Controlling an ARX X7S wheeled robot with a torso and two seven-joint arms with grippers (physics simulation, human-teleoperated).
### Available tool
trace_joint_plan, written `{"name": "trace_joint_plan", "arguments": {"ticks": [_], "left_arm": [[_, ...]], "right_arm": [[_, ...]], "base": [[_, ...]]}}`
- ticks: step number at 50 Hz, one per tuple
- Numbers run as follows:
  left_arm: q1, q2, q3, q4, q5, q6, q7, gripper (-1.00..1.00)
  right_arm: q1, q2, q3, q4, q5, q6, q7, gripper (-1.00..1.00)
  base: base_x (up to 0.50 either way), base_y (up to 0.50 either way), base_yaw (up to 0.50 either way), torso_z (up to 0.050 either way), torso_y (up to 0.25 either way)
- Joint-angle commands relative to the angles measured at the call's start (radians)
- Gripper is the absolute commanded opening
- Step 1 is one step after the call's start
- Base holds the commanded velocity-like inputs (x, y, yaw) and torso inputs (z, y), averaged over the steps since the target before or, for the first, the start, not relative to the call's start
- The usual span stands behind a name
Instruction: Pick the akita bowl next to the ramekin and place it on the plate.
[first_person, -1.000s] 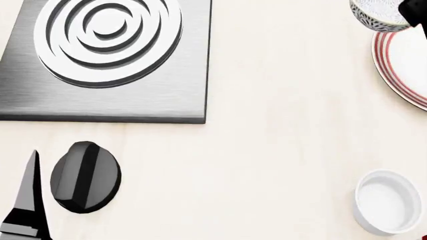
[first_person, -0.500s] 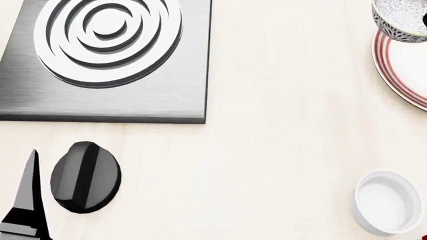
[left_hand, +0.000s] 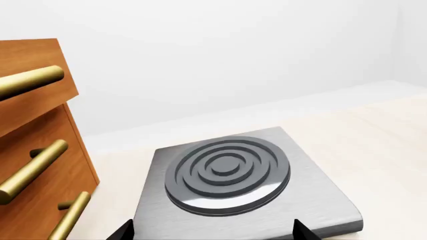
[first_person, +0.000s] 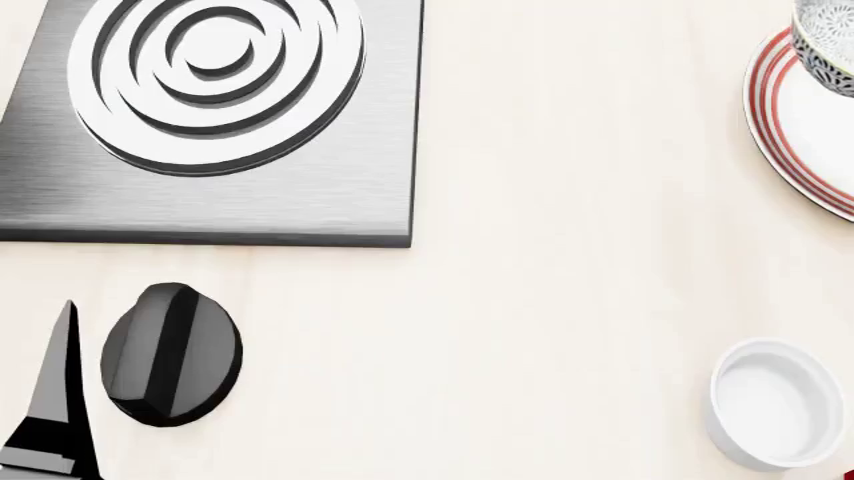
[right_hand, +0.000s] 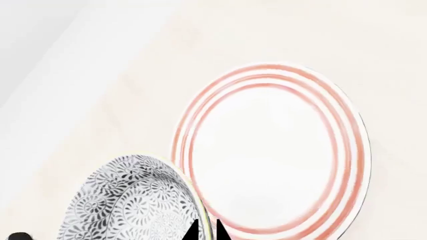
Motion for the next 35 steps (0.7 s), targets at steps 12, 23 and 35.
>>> {"name": "trace_joint_plan", "arguments": {"ticks": [12,23,35], "left_arm": [[0.005,0.002,0.0,-0.001,0.003,-0.001,0.0,1.0],[-0.003,0.011,-0.002,0.002,-0.003,-0.013,0.0,1.0],[-0.003,0.012,-0.003,0.001,-0.004,-0.016,0.004,1.0]], "right_arm": [[-0.036,0.067,0.04,-0.057,0.009,-0.033,0.027,-1.0],[-0.031,0.055,0.035,-0.014,-0.005,-0.04,0.018,-1.0],[-0.044,0.046,0.036,0.014,-0.01,-0.052,-0.005,-1.0]], "base": [[0.0,0.0,0.0,0.0,0.0],[0.0,0.0,0.0,0.0,0.0],[0.0,0.0,0.0,0.0,0.001]]}}
